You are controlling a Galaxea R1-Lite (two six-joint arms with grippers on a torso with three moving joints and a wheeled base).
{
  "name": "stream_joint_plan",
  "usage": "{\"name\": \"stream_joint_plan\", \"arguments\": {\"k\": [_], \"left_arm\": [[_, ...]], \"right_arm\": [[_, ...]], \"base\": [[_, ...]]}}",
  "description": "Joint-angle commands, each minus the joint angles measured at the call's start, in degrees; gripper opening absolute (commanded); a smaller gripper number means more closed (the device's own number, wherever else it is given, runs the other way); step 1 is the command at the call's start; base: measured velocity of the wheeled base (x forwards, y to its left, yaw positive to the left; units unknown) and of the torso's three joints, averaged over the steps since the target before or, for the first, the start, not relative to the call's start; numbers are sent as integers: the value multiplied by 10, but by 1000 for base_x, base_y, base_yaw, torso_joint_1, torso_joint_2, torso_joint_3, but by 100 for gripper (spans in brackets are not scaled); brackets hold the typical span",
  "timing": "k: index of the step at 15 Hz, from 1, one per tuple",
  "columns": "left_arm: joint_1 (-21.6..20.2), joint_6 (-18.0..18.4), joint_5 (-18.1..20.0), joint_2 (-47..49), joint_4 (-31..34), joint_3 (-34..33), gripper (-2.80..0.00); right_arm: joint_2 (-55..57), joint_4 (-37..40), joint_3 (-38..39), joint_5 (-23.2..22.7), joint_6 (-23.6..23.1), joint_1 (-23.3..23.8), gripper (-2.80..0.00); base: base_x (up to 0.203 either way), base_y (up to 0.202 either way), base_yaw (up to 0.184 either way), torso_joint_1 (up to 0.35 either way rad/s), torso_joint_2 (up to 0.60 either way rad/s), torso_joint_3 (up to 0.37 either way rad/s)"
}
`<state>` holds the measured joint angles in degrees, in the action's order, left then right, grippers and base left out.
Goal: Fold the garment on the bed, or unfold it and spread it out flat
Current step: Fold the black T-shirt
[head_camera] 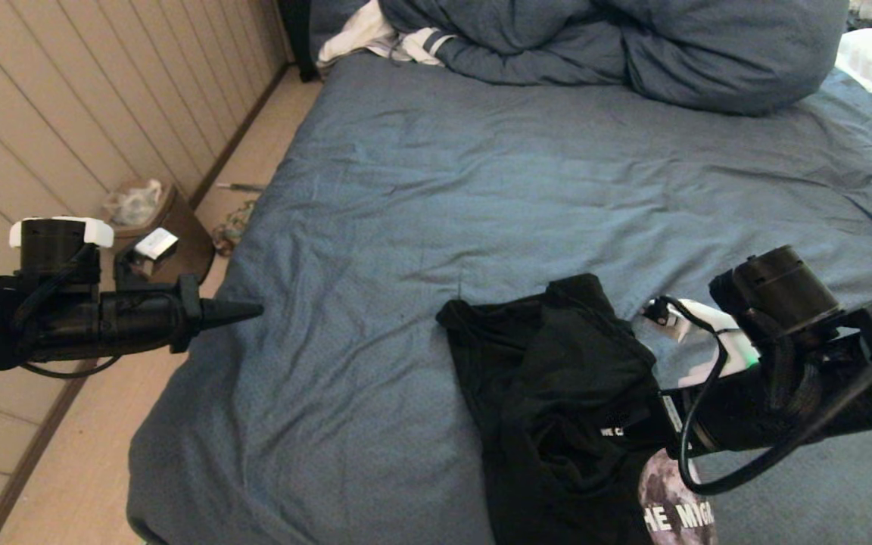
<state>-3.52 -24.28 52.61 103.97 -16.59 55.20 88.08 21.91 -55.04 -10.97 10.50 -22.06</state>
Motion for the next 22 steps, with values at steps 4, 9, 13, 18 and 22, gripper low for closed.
{"name": "stream_joint_plan", "arguments": {"k": [4,9,13,18,22], "left_arm": [[1,-1,3,6,-1,1,-280],[17,0,0,15,-1,-3,-280],[24,0,-2,14,-6,-4,-280],[24,1,-2,17,-6,-4,-280],[24,1,-2,18,-6,-4,-280]], "right_arm": [[25,-7,27,-4,0,-47,-280],[43,-33,59,-5,7,-148,-280],[92,-62,97,-8,6,-228,-280],[97,-73,119,-11,1,-277,-280],[2,-70,111,-7,-12,-243,-280]], "base": [[0,0,0,0,0,0],[0,0,0,0,0,0],[0,0,0,0,0,0],[0,0,0,0,0,0],[0,0,0,0,0,0]]}}
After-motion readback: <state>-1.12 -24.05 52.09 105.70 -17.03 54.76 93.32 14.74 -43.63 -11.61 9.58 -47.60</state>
